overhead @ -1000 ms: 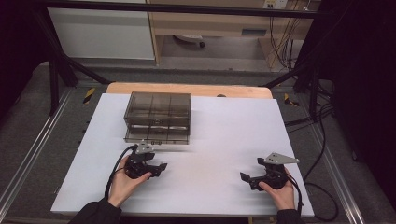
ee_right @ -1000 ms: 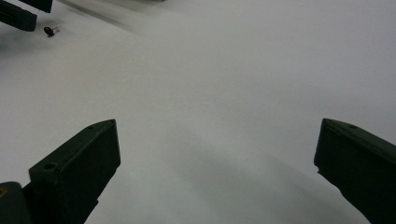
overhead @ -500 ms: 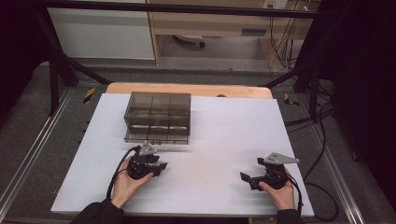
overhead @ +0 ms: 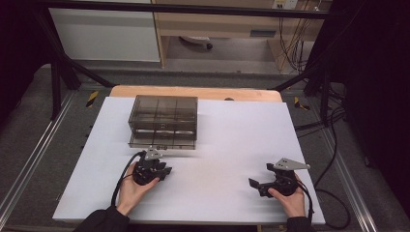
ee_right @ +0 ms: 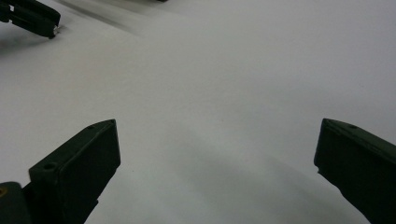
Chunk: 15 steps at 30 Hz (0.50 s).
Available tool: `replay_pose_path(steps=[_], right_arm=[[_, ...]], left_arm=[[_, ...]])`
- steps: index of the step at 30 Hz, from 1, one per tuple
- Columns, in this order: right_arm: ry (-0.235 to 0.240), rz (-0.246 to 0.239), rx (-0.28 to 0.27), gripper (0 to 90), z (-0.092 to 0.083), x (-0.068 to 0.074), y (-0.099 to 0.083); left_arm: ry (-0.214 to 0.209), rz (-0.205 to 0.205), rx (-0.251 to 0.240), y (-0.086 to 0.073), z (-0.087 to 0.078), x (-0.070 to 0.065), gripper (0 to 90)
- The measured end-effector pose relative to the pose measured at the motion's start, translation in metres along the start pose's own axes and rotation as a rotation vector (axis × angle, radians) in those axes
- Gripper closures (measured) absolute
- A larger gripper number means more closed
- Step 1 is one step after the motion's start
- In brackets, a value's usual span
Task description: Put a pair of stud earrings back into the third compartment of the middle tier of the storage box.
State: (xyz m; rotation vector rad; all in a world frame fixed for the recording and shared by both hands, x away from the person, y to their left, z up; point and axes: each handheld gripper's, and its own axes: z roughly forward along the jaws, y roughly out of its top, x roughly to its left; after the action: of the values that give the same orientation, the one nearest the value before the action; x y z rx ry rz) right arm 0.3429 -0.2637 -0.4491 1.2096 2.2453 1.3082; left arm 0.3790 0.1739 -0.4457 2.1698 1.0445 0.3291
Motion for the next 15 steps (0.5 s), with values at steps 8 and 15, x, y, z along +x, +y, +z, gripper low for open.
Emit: replay_pose_path(steps=[8, 15], right_arm=[[0.002, -0.001, -0.002, 0.9, -0.0003, 0.0001, 0.0001], [0.001, -0.006, -0.001, 0.9, -0.0004, -0.0004, 0.0001]], left_arm=[[0.002, 0.001, 0.000, -0.0003, 0.0007, 0.0003, 71.7], [0.000, -0.004, 0.000, -0.0006, 0.0009, 0.0008, 72.8]])
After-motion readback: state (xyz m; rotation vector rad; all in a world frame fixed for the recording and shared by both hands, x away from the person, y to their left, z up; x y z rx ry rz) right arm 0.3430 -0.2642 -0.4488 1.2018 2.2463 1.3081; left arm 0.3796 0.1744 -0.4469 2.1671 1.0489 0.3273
